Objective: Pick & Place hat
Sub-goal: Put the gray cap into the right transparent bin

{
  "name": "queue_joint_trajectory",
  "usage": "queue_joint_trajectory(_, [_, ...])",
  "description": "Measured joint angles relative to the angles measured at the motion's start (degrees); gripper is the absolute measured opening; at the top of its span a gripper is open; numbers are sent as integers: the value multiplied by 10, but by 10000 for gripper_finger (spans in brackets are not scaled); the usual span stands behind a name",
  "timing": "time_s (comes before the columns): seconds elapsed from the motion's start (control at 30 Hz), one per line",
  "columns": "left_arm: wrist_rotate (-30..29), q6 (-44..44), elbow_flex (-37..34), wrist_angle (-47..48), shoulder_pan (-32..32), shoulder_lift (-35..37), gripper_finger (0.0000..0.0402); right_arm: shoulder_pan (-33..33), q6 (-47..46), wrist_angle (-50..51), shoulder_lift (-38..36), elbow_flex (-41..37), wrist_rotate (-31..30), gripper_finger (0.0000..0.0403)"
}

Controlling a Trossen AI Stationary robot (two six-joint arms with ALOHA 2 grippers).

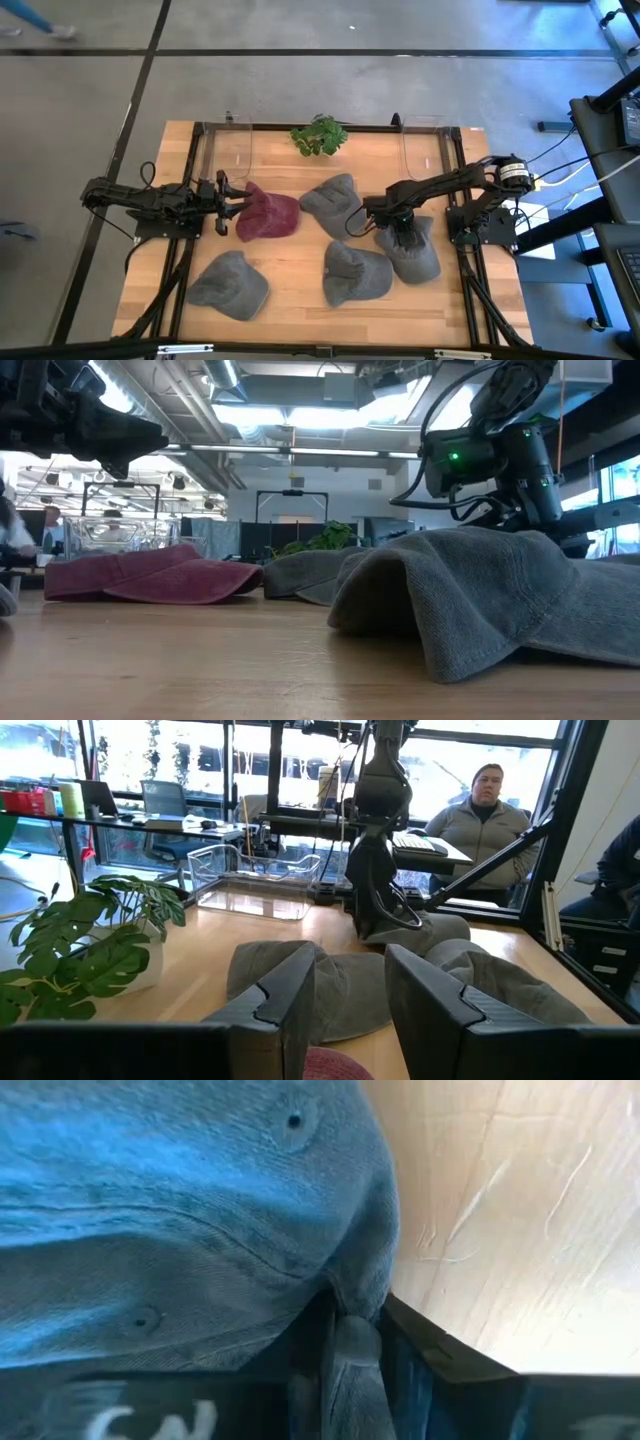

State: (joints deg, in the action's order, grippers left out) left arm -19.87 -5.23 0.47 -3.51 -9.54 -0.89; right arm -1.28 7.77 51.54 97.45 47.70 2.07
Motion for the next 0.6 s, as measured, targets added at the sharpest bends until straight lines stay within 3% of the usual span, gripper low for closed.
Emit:
queue_joint_trajectory(0.2, [0,0,0,0,0,0,120,0,-16,19,-32,15,2,63])
queue_joint_trajectory(0.6, [0,0,0,0,0,0,118,0,-119,100,-197,90,-36,63])
